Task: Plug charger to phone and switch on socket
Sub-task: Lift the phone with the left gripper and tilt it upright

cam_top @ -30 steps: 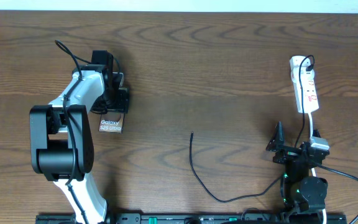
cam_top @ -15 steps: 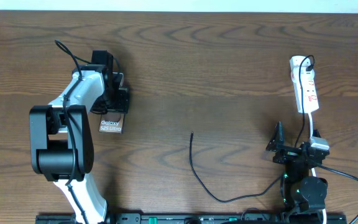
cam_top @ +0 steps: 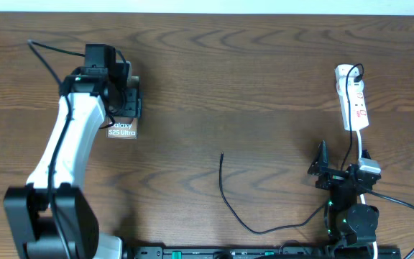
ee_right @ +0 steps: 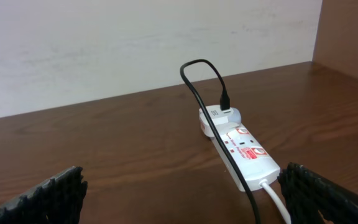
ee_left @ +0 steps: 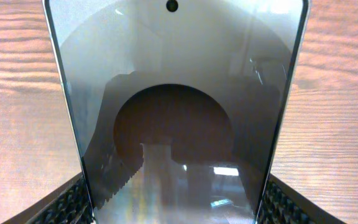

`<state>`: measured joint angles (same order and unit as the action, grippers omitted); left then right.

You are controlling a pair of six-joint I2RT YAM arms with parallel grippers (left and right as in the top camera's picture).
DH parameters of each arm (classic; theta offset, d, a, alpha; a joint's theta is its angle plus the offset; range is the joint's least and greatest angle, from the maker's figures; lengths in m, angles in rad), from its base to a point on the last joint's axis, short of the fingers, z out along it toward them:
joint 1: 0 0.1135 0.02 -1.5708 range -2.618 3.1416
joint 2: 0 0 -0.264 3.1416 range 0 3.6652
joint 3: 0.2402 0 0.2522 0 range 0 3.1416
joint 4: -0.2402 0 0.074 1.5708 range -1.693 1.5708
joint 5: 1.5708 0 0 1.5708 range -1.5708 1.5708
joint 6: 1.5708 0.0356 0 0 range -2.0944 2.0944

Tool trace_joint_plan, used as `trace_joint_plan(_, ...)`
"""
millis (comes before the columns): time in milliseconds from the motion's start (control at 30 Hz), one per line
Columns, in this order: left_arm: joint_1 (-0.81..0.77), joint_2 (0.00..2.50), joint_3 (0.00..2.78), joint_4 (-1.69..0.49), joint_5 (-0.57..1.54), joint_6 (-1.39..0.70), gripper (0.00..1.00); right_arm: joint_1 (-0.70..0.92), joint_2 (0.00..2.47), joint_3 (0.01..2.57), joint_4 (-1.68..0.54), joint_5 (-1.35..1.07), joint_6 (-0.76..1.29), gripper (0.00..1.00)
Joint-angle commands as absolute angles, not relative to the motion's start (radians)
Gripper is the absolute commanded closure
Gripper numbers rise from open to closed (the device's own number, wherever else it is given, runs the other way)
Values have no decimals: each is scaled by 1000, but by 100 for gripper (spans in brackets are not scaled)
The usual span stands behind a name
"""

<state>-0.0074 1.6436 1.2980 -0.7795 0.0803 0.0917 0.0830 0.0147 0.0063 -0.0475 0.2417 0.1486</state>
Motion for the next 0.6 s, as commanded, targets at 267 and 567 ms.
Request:
trace_joint_plan(267, 6, 1465, 1308, -801, 299, -230, 93, 92, 7, 6, -52, 249, 141, 1)
trace_joint_plan(567, 135, 1453, 1308, -799, 789, -406, 93, 92, 7, 6, -52, 249, 141, 1)
